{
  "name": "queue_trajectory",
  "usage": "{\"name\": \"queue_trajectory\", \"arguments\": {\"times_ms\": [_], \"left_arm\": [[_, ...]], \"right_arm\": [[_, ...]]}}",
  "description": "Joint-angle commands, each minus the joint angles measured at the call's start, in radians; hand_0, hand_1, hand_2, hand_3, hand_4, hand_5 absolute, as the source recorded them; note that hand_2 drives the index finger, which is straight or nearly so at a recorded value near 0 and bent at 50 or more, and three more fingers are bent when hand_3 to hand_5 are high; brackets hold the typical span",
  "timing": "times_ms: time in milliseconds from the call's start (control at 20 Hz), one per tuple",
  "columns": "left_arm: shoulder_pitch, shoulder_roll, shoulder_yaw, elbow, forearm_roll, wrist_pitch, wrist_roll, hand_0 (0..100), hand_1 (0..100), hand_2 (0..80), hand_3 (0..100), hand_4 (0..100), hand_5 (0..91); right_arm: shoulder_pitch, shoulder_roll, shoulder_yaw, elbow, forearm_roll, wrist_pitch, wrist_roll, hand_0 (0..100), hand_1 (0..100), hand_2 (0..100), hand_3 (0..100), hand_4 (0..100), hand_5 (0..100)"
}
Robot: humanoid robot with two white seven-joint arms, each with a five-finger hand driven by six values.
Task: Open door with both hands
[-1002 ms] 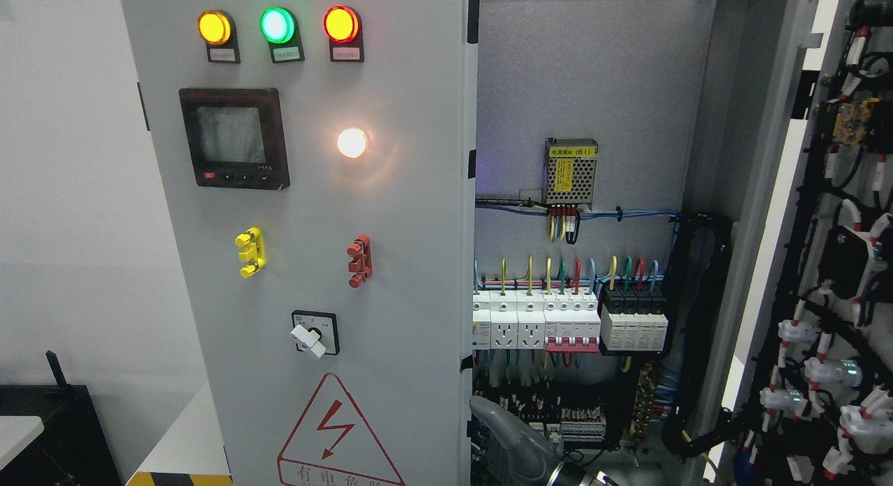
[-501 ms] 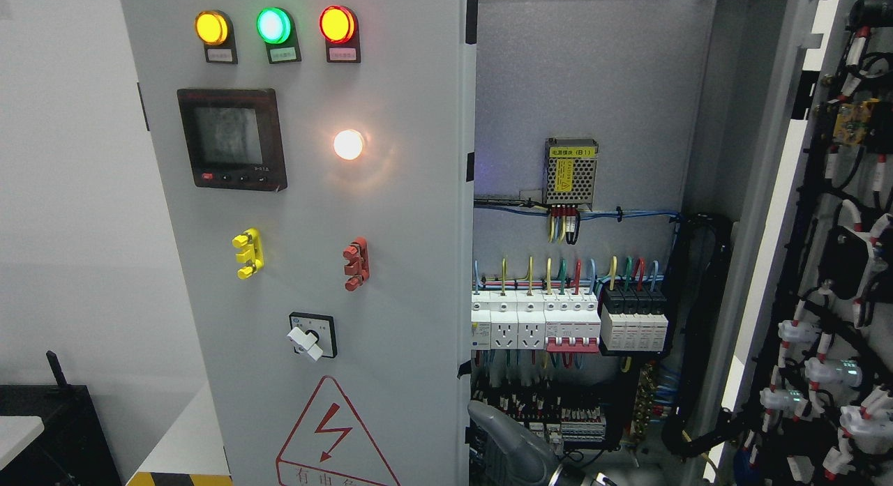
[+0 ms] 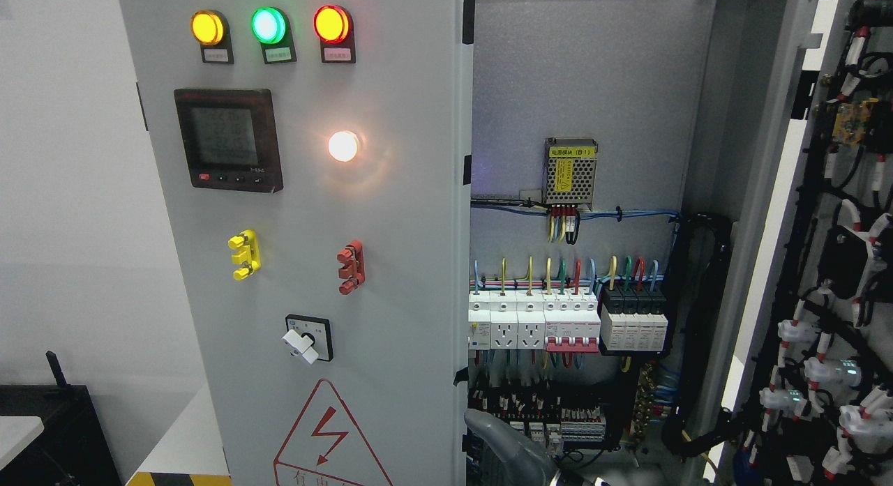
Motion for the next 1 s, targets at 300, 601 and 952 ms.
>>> {"name": "queue_trajectory", "arguments": {"times_ms": [300, 601, 952], "left_arm": [[0.0, 0.0, 0.0, -0.001, 0.021, 0.001, 0.0, 0, 0, 0.0, 0, 0, 0.0], [0.0, 0.0, 0.0, 0.0, 0.021, 0.001, 0.0, 0, 0, 0.0, 0, 0, 0.0], [0.0, 0.0, 0.0, 0.0, 0.021, 0.001, 0.0, 0, 0, 0.0, 0, 0, 0.0]], "right_arm": [[0.025, 0.033, 0.033, -0.052, -0.035, 0.007, 0.03, 38, 0, 0, 0, 0, 0], [0.034, 0.033, 0.047, -0.072, -0.05, 0.015, 0.035, 38, 0, 0, 0, 0, 0], [0.042, 0.033, 0.059, -0.082, -0.051, 0.016, 0.039, 38, 0, 0, 0, 0, 0]]}}
